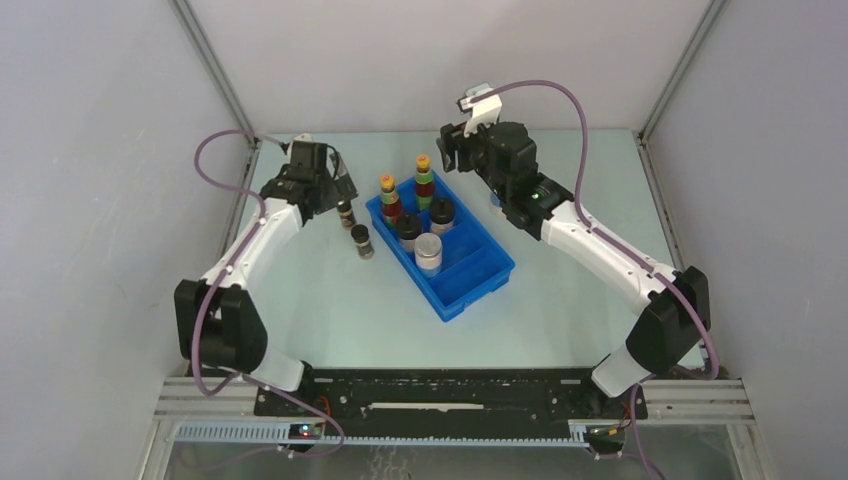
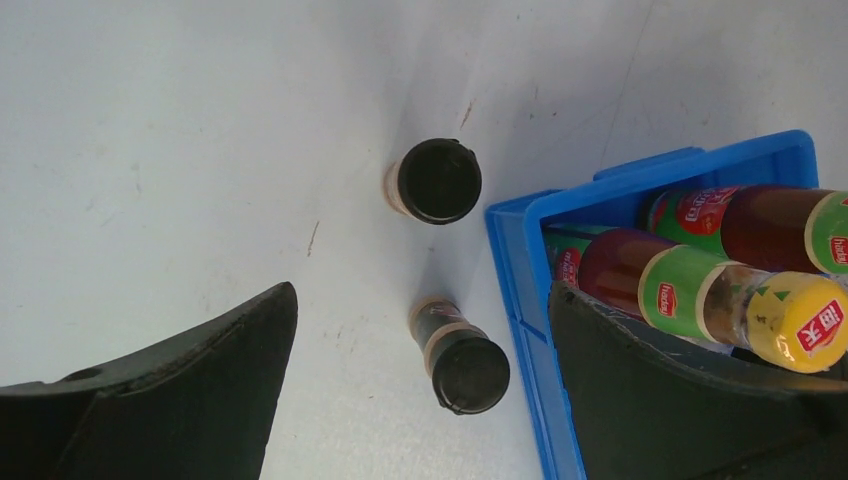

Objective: Organize the condiment bottles
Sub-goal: Pick up the bottle from the center of the board.

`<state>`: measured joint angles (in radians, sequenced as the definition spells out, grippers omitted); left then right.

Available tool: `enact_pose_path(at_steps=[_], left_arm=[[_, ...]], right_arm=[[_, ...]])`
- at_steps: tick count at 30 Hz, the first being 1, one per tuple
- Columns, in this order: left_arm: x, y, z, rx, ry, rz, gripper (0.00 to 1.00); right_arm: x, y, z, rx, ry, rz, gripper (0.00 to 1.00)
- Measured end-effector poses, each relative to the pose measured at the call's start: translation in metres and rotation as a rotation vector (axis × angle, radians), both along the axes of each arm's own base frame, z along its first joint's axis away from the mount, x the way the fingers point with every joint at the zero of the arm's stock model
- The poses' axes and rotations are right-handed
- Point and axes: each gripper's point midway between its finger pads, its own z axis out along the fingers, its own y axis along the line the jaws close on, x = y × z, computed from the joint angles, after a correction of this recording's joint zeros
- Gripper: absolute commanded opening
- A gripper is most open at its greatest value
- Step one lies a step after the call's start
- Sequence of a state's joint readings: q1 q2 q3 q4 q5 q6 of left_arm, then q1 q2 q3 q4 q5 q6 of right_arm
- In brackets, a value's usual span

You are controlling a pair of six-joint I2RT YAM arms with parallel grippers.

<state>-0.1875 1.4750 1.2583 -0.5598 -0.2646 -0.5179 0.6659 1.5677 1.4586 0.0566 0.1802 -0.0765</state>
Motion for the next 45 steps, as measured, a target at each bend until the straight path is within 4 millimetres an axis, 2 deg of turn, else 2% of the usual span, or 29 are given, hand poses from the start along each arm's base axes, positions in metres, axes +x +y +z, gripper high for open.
enact_pose_path(at_steps=[10,26,30,39,45], left_arm=[[0.014,-0.016,-0.022,-0.074,0.084,-0.056,0.98],[0.04,-0.009,-0.041,-0.081,0.146,-0.044,0.95],[0.043,-0.009,-0.046,-0.078,0.157,-0.043,0.93],[0.043,-0.007,-0.062,-0.061,0.204,-0.053,0.89],[0.041,-0.004,-0.064,-0.056,0.218,-0.052,0.84]], right_arm=[[-0.005,0.001,-0.017,-0.021,0.033,0.005,0.7],[-0.007,-0.002,-0.028,-0.035,0.049,-0.002,0.69],[-0.013,-0.009,-0.02,-0.025,0.036,-0.009,0.7],[-0.028,-0.023,0.013,0.02,-0.02,-0.021,0.69],[-0.031,-0.025,0.012,0.02,-0.02,-0.023,0.69]])
